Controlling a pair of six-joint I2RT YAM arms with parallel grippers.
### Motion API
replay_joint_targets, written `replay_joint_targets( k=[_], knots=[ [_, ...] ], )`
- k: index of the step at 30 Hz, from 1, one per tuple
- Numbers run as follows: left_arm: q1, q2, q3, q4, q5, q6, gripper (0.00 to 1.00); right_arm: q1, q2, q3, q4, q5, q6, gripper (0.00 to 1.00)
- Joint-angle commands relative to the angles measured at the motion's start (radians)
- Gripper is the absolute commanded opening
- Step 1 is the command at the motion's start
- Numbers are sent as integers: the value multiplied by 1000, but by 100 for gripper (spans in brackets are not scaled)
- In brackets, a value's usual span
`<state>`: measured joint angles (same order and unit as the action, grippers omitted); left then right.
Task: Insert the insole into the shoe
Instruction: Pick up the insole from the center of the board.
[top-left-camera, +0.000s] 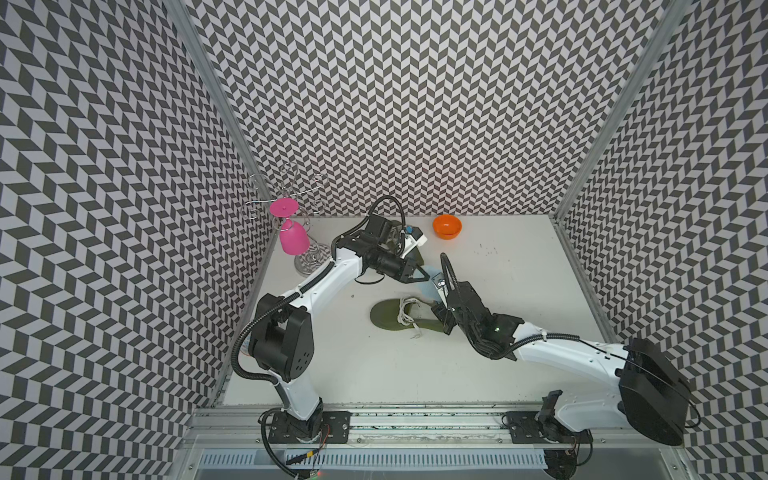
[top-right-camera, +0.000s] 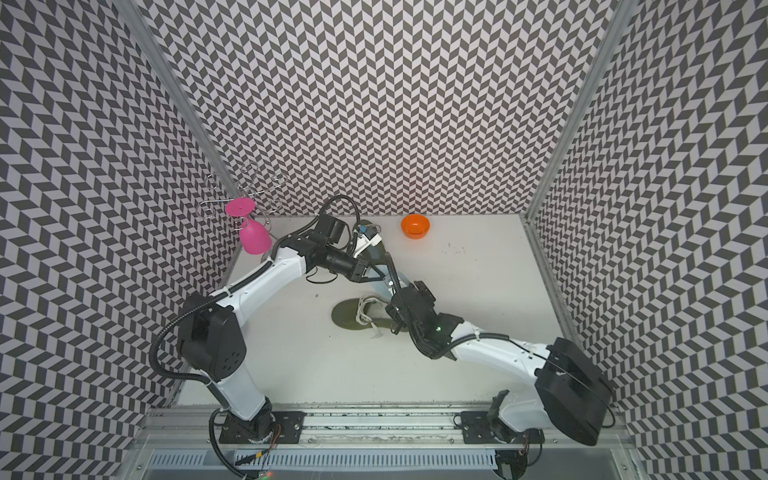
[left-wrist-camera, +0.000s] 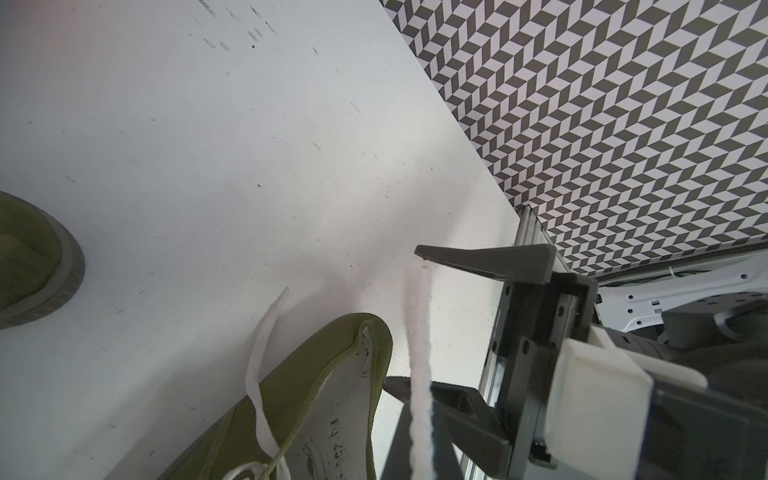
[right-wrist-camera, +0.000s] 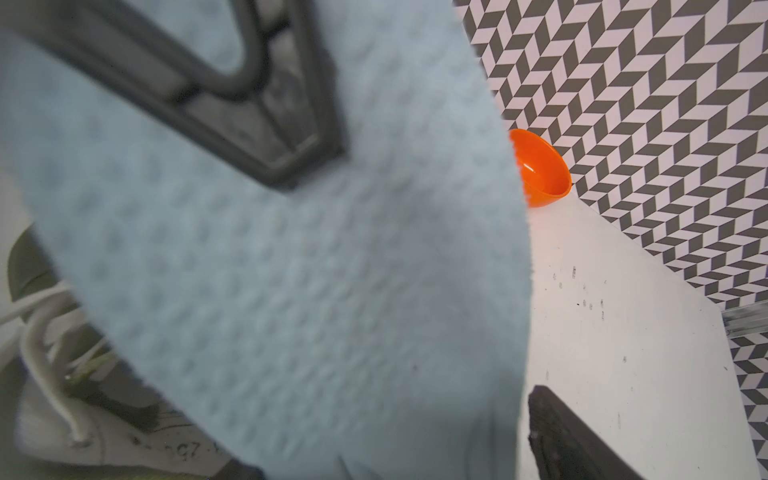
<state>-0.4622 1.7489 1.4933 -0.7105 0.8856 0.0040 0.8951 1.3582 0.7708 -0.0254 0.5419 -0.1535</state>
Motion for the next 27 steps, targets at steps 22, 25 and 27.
replay_joint_targets(
  k=[22, 25, 27],
  knots=[
    [-59, -52, -2, -89, -12, 122, 0, -60, -57, -18, 114, -129, -51, 100],
    [-56, -49, 5, -86, -31, 113, 0, -69, -64, -17, 122, -144, -70, 96],
    [-47, -46, 11, -77, -33, 96, 0, -70, -66, -17, 125, -149, -75, 94]
  ],
)
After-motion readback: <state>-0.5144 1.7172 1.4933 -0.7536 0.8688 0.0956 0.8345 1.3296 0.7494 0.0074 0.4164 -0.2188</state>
